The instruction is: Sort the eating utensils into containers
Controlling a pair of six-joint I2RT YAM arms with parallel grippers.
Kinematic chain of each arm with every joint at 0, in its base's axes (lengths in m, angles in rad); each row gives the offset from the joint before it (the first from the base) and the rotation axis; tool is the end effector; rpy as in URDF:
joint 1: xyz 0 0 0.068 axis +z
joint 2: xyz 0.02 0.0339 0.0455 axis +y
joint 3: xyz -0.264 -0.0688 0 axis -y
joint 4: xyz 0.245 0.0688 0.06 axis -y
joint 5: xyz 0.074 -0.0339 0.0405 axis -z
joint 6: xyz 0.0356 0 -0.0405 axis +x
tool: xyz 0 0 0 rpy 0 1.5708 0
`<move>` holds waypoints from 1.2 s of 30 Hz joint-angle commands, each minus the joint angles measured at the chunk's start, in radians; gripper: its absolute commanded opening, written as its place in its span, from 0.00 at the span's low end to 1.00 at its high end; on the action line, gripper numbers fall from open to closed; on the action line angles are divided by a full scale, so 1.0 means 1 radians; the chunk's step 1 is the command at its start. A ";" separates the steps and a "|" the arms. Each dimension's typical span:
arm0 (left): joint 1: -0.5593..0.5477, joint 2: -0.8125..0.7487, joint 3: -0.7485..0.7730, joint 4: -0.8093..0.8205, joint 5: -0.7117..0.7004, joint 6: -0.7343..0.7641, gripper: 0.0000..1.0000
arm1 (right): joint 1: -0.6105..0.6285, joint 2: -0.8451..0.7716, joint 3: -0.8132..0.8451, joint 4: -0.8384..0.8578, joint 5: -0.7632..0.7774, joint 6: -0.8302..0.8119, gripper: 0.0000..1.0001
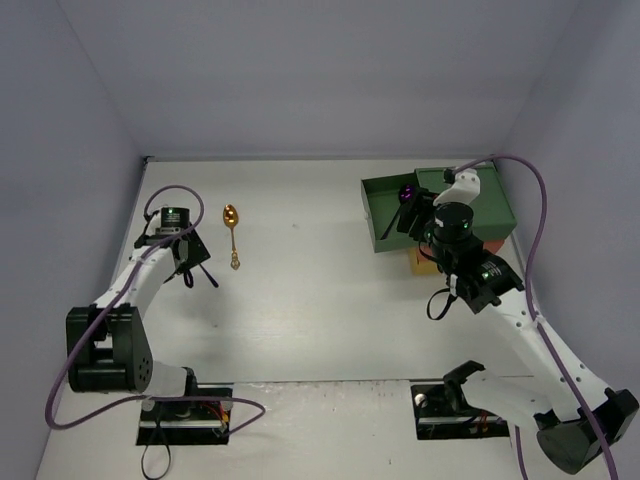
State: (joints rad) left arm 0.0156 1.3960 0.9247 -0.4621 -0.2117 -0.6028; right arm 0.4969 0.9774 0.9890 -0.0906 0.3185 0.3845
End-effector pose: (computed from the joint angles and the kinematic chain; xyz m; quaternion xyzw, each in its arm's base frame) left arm 0.2842 0.0119 0.2283 -0.3189 0.8895 0.0059 0.3273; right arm 0.2023 0.0970 0.3867 0.0667 0.7301 0.1805 0.6557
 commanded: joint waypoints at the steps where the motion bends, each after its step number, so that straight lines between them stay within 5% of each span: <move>1: 0.032 0.100 0.122 0.080 0.049 -0.069 0.64 | -0.006 -0.022 -0.007 0.055 -0.009 -0.022 0.54; 19: 0.122 0.479 0.328 0.001 0.118 -0.120 0.44 | -0.014 -0.026 -0.062 0.055 -0.041 -0.030 0.54; 33: 0.122 0.541 0.330 -0.064 0.149 -0.113 0.00 | -0.020 -0.040 -0.066 0.055 -0.064 -0.024 0.54; 36: 0.125 0.528 0.327 -0.064 0.165 -0.103 0.00 | -0.018 -0.039 -0.064 0.055 -0.100 -0.024 0.55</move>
State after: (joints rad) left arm 0.1341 1.8977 1.2709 -0.4725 -0.0973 -0.7096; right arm 0.4835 0.9524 0.9161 -0.0940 0.2609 0.3649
